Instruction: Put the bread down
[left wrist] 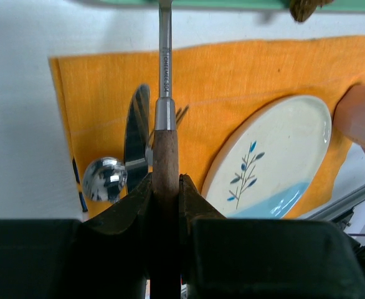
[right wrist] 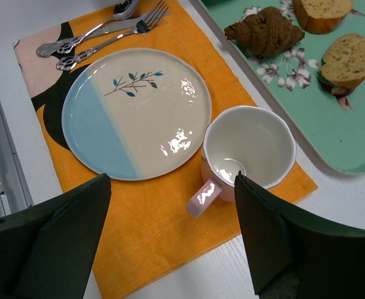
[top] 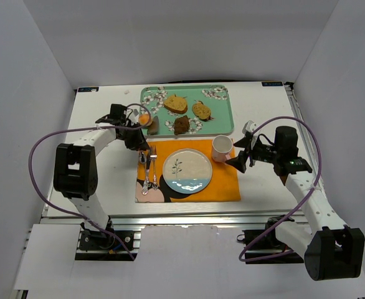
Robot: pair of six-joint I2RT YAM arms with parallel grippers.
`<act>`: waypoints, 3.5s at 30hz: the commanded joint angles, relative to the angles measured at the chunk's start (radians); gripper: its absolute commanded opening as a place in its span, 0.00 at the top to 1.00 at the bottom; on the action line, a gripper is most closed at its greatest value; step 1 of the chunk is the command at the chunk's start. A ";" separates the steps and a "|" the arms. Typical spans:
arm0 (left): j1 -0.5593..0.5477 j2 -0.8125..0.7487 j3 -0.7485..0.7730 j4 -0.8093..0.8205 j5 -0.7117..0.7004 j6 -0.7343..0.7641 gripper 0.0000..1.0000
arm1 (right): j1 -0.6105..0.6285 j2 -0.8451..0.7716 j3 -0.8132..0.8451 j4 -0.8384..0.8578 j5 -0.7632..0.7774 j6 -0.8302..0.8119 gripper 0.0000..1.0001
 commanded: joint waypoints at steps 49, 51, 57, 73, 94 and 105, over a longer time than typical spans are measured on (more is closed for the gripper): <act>0.011 -0.001 0.016 0.046 -0.052 0.055 1.00 | -0.014 -0.012 -0.027 0.040 -0.032 0.010 0.16; 0.011 0.016 0.015 0.043 -0.060 0.064 1.00 | -0.016 -0.012 -0.027 0.040 -0.032 0.010 0.16; 0.011 0.037 0.039 0.034 -0.077 0.066 1.00 | -0.016 -0.013 -0.027 0.040 -0.033 0.012 0.16; 0.011 0.074 0.128 -0.033 -0.193 0.115 1.00 | -0.017 -0.007 -0.034 0.055 -0.036 0.018 0.16; -0.032 0.167 0.232 0.013 -0.322 0.164 1.00 | -0.020 -0.015 -0.033 0.034 -0.030 0.004 0.16; -0.041 0.151 0.190 0.108 -0.370 0.190 1.00 | -0.022 -0.013 -0.034 0.032 -0.033 0.000 0.16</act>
